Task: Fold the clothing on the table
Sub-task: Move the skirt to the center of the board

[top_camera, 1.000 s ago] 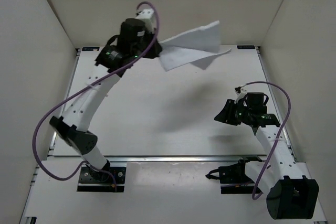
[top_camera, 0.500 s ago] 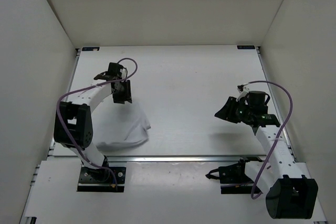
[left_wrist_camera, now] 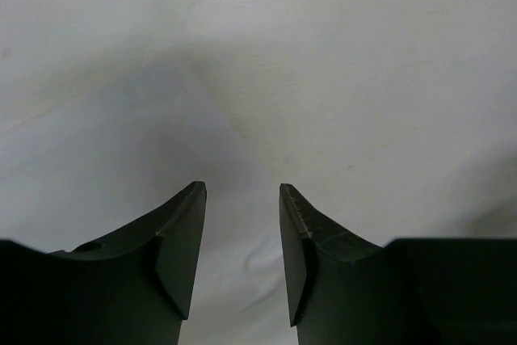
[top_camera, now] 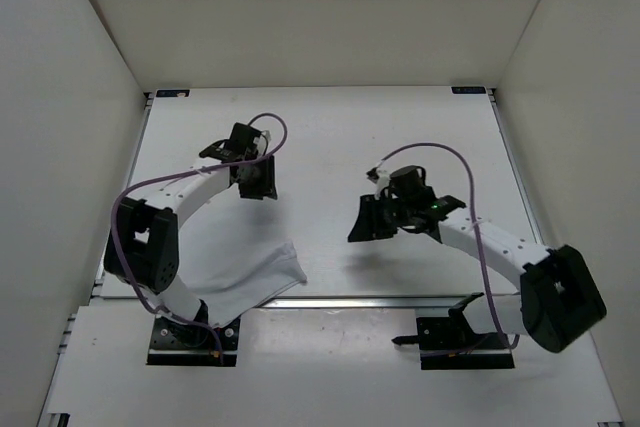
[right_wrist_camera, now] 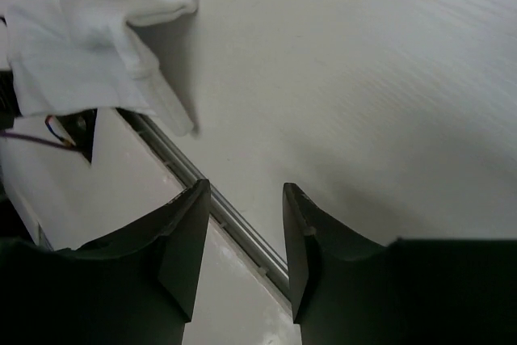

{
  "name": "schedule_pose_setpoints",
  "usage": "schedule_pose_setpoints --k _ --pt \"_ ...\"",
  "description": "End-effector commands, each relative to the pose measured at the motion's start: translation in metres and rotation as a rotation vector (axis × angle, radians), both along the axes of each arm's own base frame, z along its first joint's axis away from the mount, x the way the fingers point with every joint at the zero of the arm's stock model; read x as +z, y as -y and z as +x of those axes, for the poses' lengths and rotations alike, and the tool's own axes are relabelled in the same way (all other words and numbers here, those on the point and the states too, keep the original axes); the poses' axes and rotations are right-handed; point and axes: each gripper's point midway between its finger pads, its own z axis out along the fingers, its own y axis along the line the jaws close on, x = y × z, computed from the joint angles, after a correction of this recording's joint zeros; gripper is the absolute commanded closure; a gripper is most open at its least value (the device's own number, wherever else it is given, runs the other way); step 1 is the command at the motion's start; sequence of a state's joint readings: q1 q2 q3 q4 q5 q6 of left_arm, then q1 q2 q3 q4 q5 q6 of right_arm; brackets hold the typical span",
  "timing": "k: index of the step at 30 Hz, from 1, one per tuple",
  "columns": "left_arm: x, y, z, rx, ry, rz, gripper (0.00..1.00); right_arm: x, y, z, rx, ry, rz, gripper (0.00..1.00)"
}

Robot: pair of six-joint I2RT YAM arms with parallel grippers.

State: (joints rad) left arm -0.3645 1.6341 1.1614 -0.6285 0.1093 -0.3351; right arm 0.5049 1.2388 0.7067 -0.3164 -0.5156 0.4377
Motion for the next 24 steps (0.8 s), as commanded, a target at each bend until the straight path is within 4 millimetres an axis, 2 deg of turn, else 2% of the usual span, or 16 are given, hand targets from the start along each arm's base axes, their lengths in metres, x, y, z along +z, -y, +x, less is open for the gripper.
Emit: schedule_pose_setpoints --k 1,2,3,5,6,7,9,10,13,16,17,19,20,21,23,24 --pt "-0.014 -0.038 -0.027 0.108 -0.050 0.051 0.47 0.007 -0.046 -0.002 0.126 0.056 0.073 0.61" --pt "-0.022 -0.045 -0.036 0.135 -0.069 0.070 0.48 0.002 -0.056 -0.012 0.169 0.032 0.078 0.57" --pt "-0.029 -0.051 -0.043 0.152 -0.079 0.081 0.47 0.002 -0.066 -0.011 0.184 0.048 0.102 0.55" --pt "-0.039 -0.061 -0.049 0.194 -0.084 0.131 0.45 -0.005 -0.085 -0.023 0.249 0.027 0.130 0.53" --pt "-0.046 -0.063 -0.051 0.199 -0.098 0.141 0.44 0.000 -0.097 -0.027 0.286 0.037 0.144 0.51" --pt "-0.053 -0.068 -0.053 0.208 -0.121 0.170 0.44 -0.002 -0.106 -0.021 0.300 0.056 0.145 0.49" --pt "-0.062 -0.075 -0.054 0.231 -0.153 0.206 0.44 -0.008 -0.125 -0.033 0.377 0.042 0.144 0.47" --pt "-0.069 -0.075 -0.055 0.233 -0.172 0.225 0.43 -0.012 -0.134 -0.030 0.389 0.033 0.144 0.47" --pt "-0.076 -0.069 -0.045 0.232 -0.188 0.227 0.44 -0.019 -0.154 -0.040 0.438 -0.007 0.172 0.47" --pt "-0.080 -0.061 -0.019 0.239 -0.187 0.237 0.47 -0.028 -0.167 -0.049 0.476 -0.038 0.176 0.51" --pt "-0.082 -0.059 -0.014 0.232 -0.190 0.238 0.48 -0.035 -0.169 -0.049 0.474 -0.061 0.166 0.52" --pt "-0.091 -0.049 0.009 0.209 -0.205 0.243 0.52 -0.048 -0.166 -0.049 0.443 -0.113 0.138 0.90" --pt "-0.088 -0.038 0.025 0.185 -0.199 0.244 0.53 -0.052 -0.163 -0.050 0.422 -0.139 0.127 1.00" --pt "-0.090 -0.036 0.033 0.174 -0.207 0.252 0.57 -0.052 -0.156 -0.044 0.380 -0.141 0.114 1.00" --pt "-0.075 0.004 0.083 0.108 -0.154 0.213 0.62 -0.060 -0.129 -0.038 0.269 -0.148 0.091 1.00" --pt "-0.097 0.009 0.075 0.072 -0.250 0.256 0.63 -0.058 -0.112 -0.027 0.200 -0.144 0.084 1.00"
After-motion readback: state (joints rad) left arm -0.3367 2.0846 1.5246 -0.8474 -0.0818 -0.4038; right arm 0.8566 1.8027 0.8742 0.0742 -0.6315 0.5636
